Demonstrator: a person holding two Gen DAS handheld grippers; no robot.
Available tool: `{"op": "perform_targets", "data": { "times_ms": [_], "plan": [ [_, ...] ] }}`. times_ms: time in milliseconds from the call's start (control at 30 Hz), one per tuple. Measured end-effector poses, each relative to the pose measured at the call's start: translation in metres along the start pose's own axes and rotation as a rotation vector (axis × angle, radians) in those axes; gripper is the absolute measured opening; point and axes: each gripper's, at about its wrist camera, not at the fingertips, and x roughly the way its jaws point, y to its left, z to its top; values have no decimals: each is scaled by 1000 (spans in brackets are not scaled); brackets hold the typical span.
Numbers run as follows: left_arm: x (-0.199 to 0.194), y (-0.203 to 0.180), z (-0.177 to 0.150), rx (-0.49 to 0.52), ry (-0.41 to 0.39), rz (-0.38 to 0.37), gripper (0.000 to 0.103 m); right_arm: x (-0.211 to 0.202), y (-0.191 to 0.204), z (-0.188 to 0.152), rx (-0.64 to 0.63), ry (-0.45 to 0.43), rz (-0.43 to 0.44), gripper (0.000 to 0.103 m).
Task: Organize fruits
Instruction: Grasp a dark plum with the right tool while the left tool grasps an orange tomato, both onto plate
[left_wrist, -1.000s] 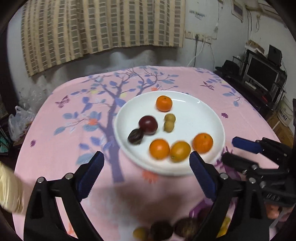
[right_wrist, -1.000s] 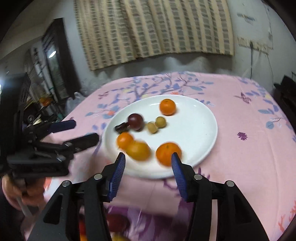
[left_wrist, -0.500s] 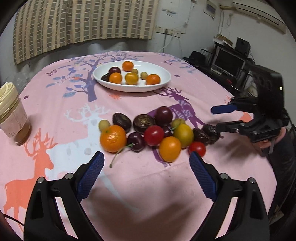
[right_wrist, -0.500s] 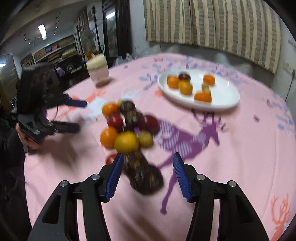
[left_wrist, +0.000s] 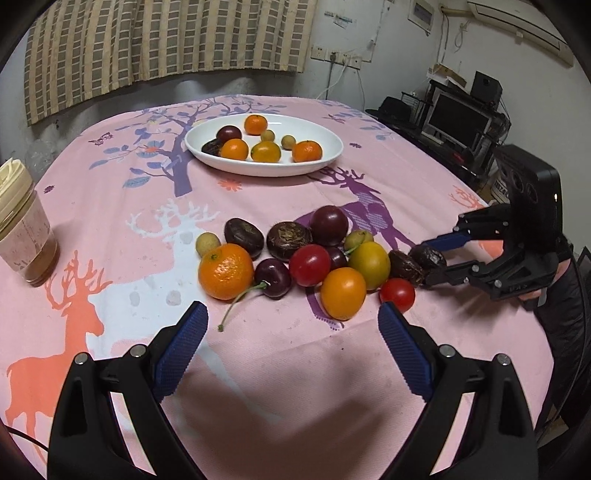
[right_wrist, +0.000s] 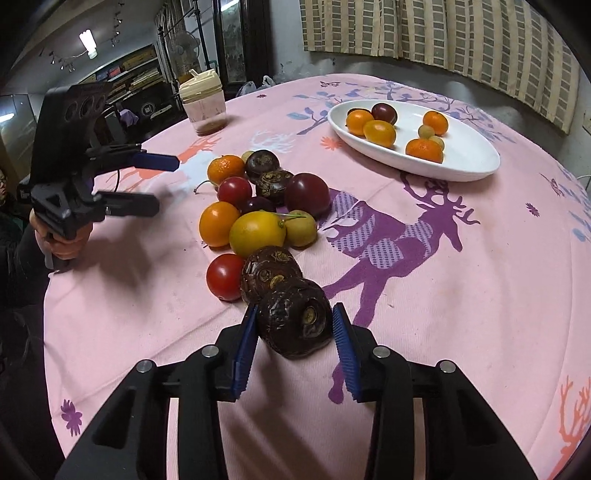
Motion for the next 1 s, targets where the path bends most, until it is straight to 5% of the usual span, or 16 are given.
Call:
{"op": "perform_targets", "data": {
  "times_ms": [67,167,433,567,733,867,1000],
  "plan": [
    [5,-6,-1,34,21,-30,70,-3,-4,2,16,-15,-18,40],
    [18,-15,-4,61,83,-93,55,-19,-14,7,66,-92,-28,40],
    [50,-32,5,70,133,-58,53,-46,-20,15,122,-218,-34,40],
    [58,-33,10,54,136,-35,34,-48,-16,16,122,-235,-24,40],
    [42,-29,8,22,132,-88,33,-42,-20,17,178,-247,5,40],
    [30,-17,48,-4,62,-125,33,-34,-34,36,285,-296,17,40],
    [56,3,120,-42,7,-58,33,-14,-58,81,384,-363,-71,40]
  ]
}}
